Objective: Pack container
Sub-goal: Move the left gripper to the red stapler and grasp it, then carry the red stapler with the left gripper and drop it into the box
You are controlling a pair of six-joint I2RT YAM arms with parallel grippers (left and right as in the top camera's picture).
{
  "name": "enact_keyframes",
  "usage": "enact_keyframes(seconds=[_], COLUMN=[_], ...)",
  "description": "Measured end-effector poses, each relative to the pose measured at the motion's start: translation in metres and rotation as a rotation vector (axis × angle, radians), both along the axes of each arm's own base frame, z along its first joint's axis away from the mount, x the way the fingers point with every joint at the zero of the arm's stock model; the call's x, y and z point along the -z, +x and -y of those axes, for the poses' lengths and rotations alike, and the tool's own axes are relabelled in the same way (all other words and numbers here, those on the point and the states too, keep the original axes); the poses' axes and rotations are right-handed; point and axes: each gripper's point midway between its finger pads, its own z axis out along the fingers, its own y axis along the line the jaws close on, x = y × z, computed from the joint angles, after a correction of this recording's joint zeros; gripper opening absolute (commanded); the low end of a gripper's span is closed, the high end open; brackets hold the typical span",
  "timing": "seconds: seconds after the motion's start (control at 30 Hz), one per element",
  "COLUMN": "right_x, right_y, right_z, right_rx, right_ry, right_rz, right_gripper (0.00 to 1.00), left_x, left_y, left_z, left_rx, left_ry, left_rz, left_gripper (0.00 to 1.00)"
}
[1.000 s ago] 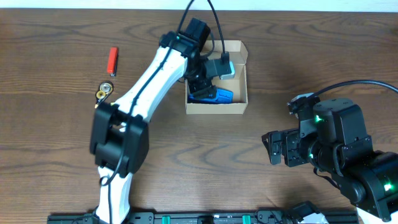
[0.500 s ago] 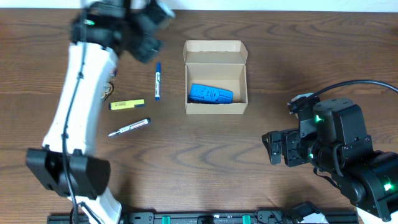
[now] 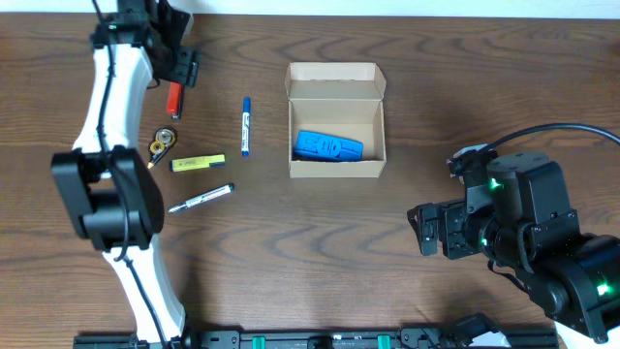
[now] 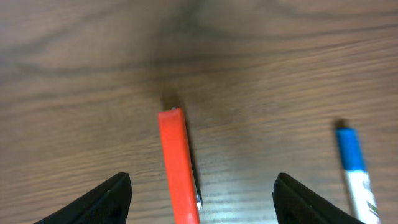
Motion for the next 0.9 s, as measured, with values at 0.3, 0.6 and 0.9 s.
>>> enact_keyframes(seconds=[0.3,0.6,0.9], right_x=[0.0,0.0,0.0], right_y=[0.0,0.0,0.0], right_z=[0.0,0.0,0.0], right_rx=[0.0,0.0,0.0], right_ry=[0.0,0.0,0.0], right_rz=[0.0,0.0,0.0], right_gripper=[0.99,0.99,0.99], left_x=[0.054,0.076,0.099], left_y=[-0.001,-0.006,-0.009], left_z=[-0.025,-0.045,-0.038], left_rx=[-0.138,-0.186,-0.186], left_ry=[0.01,-0.031,-0.053], left_rz=[-0.091,-0.129,-0.174], left_gripper=[0.72,0.68,0.63])
